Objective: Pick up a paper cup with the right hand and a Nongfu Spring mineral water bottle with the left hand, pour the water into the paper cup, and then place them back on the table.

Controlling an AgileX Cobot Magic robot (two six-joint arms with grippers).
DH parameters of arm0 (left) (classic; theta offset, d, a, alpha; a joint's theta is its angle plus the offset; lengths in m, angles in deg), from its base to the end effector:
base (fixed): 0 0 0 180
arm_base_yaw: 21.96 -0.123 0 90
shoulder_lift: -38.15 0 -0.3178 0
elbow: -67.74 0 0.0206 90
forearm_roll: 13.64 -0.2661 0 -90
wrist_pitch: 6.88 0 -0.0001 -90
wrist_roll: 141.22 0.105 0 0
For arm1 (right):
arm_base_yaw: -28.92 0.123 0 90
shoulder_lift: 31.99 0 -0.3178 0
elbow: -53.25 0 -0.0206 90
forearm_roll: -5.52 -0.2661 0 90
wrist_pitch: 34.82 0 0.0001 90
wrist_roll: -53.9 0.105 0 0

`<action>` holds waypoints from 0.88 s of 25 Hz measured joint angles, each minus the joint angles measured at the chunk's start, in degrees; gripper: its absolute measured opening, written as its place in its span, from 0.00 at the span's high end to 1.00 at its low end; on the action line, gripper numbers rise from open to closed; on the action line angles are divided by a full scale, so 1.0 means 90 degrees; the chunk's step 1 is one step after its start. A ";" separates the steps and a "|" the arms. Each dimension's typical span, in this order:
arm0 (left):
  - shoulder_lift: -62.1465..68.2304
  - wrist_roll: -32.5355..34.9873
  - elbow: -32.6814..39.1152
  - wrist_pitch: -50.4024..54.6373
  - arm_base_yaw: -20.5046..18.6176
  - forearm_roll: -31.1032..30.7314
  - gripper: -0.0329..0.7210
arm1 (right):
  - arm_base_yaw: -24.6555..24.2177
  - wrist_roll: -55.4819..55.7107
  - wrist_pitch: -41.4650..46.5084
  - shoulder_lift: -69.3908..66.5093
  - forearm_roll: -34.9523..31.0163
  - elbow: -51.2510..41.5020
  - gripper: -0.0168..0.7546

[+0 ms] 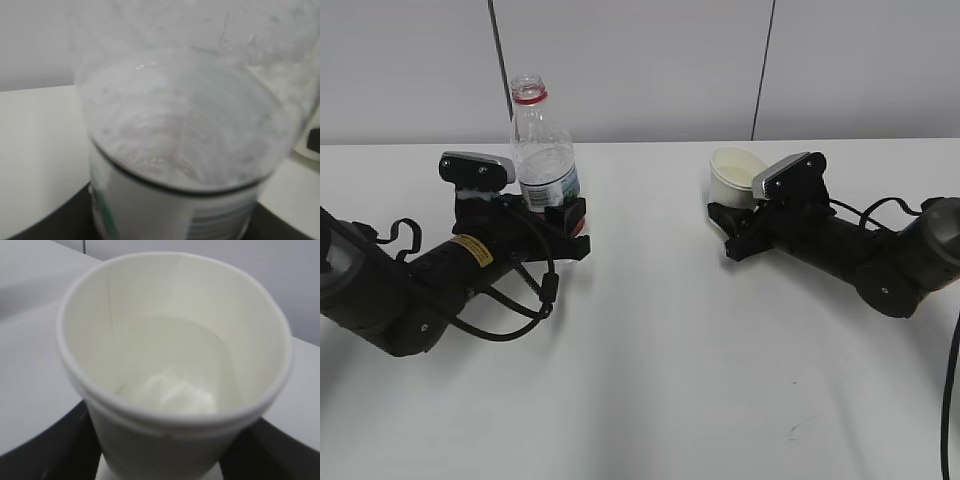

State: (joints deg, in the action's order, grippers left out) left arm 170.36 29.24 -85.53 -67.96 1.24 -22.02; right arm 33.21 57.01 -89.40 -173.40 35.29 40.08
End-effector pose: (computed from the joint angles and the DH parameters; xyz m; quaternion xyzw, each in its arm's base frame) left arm 0.3913 -0.1823 0.1027 0.1576 0.7384 -0.2087 0.6216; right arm 0.4699 0.0778 0.0666 -0.2562 0.7377 0.1046 0.6157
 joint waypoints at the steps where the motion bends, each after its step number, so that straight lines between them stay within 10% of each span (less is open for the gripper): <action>1: 0.0000 -0.0002 0.0005 0.0000 0.0000 -0.0009 0.50 | 0.0000 0.0000 -0.0033 -0.0029 -0.0019 0.0000 0.38; 22: 0.0003 -0.0002 0.0129 0.0000 0.0000 -0.0539 0.41 | 0.0000 -0.0010 0.0053 -0.0120 -0.0145 0.0000 0.38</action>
State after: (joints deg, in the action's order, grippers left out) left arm 170.39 29.21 -84.36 -67.96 1.24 -26.87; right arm 33.21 56.92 -88.93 -174.48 33.99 40.08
